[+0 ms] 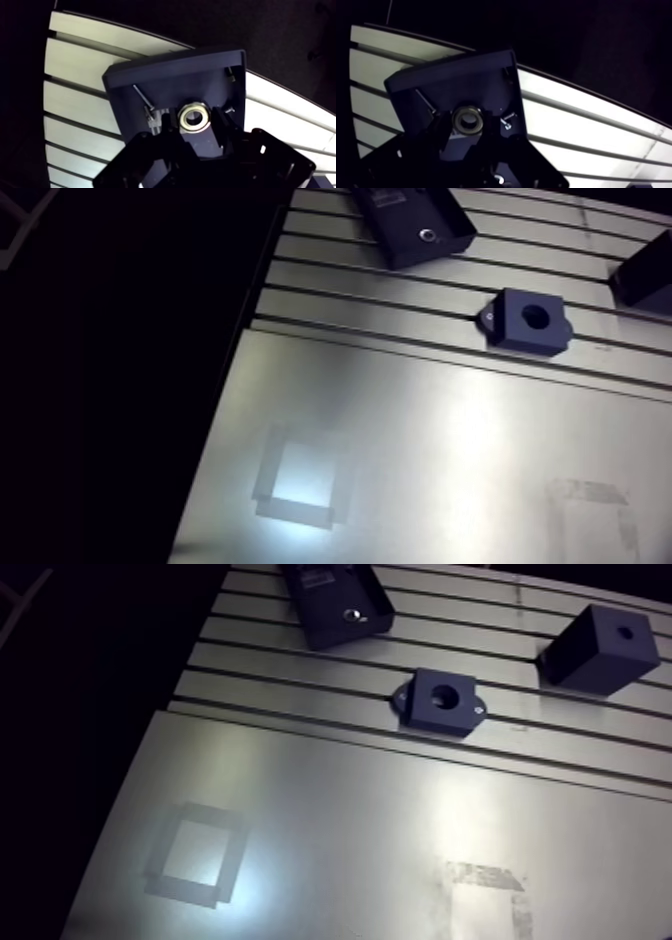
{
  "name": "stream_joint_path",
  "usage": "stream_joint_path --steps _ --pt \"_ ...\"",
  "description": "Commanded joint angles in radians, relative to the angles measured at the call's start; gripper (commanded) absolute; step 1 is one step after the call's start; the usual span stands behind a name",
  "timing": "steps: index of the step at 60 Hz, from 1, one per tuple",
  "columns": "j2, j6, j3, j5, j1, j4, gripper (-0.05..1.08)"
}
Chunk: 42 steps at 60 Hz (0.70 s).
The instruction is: Pick up the bearing and press it into the housing until flush.
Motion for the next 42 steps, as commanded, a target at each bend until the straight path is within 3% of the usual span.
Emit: stream_joint_path --steps 1,14,21,24,26,28,34,42 --pt "-0.034 0.0 -0.013 0.002 0.005 0.027 0.56" --pt "-0.101 0.004 0.001 0.002 0.0 0.067 0.58" --pt "-0.171 0.027 0.009 -0.003 -0.008 0.128 0.59" --pt "-0.229 0.048 0.036 -0.003 -0.026 0.137 0.59" --pt "-0.229 0.048 0.036 -0.003 -0.026 0.137 0.59" --pt "-0.268 0.052 0.071 -0.006 -0.041 0.131 0.59" --pt "-0.299 0.053 0.105 -0.006 -0.061 0.124 0.59" --pt "-0.373 0.05 0.208 -0.006 -0.119 0.07 0.59"
